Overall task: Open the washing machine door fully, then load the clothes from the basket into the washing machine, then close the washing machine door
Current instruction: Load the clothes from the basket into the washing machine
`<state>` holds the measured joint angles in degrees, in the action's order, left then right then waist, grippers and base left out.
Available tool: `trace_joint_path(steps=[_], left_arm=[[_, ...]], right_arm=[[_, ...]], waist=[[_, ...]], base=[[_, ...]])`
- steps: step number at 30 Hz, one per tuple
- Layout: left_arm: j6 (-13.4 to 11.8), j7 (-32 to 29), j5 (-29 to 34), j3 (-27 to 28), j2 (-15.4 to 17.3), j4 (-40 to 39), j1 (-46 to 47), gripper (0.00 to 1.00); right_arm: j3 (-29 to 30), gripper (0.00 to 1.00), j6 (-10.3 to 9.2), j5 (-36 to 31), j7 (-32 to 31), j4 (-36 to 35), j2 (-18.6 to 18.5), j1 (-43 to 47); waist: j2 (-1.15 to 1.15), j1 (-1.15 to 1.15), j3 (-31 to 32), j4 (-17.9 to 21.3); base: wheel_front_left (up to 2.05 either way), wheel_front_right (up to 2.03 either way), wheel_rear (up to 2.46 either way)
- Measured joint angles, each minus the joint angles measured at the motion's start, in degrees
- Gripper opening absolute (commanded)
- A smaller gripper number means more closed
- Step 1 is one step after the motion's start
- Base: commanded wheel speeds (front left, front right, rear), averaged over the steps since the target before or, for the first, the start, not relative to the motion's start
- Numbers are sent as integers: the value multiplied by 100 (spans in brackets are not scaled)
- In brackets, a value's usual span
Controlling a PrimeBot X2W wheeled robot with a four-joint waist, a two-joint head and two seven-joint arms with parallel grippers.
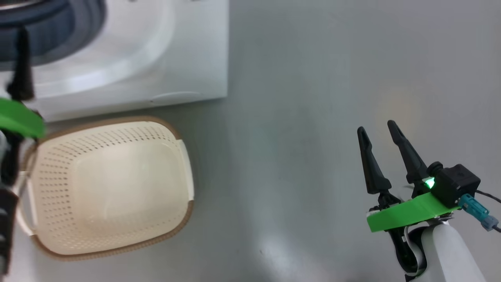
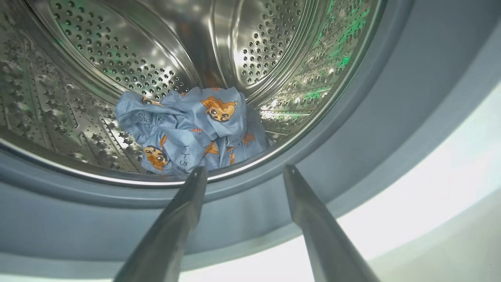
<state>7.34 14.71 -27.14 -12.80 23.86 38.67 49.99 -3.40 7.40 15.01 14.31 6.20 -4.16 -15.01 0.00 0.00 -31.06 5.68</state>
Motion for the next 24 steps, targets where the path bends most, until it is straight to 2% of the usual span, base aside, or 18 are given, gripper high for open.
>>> trace_joint_path(steps=[17,24], left_arm=[[-11,-1,603,426,-556,-1663,-2398,100],[-126,-1,804,599,-884,-2129,-3143,100]], right_arm=[[12,100,0,-32,0,147,-115,378],[31,100,0,-22,0,153,-118,576]], waist=[[0,0,1038,-565],[0,0,1371,-697]], base=[[0,0,0],[0,0,0]])
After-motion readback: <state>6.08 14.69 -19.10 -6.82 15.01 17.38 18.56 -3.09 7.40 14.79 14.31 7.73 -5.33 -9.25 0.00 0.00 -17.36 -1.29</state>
